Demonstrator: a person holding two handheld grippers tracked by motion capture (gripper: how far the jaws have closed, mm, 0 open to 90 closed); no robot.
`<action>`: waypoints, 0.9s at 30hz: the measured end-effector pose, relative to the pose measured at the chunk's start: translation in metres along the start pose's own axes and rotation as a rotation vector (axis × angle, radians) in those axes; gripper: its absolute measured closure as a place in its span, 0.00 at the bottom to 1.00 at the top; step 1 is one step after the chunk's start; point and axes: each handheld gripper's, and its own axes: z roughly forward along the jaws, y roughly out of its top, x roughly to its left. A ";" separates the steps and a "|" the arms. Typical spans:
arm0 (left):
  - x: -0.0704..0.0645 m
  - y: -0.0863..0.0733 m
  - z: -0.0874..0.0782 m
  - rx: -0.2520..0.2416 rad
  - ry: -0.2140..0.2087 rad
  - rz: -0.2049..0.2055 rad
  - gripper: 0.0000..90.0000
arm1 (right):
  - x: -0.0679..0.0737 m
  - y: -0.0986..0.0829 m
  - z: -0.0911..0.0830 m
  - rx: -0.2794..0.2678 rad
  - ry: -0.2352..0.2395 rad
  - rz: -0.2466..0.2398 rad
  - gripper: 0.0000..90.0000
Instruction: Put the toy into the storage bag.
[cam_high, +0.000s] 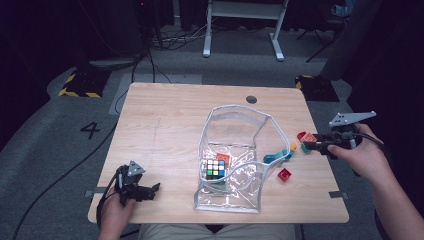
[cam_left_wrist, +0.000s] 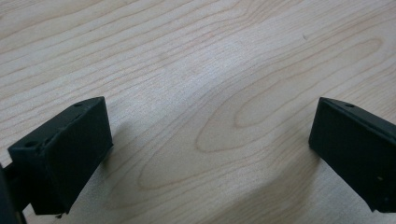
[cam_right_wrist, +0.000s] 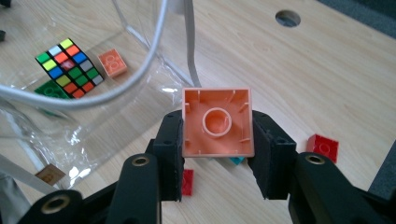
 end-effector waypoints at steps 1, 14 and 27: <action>0.000 0.000 0.000 -0.001 0.001 0.000 0.00 | 0.002 0.004 -0.002 -0.003 -0.001 -0.007 0.66; 0.000 0.000 0.000 -0.001 0.001 -0.001 0.00 | 0.027 0.059 -0.008 -0.040 0.043 -0.099 0.66; 0.000 -0.003 -0.002 0.000 0.014 -0.020 0.00 | 0.056 0.108 0.032 0.001 0.123 -0.196 0.66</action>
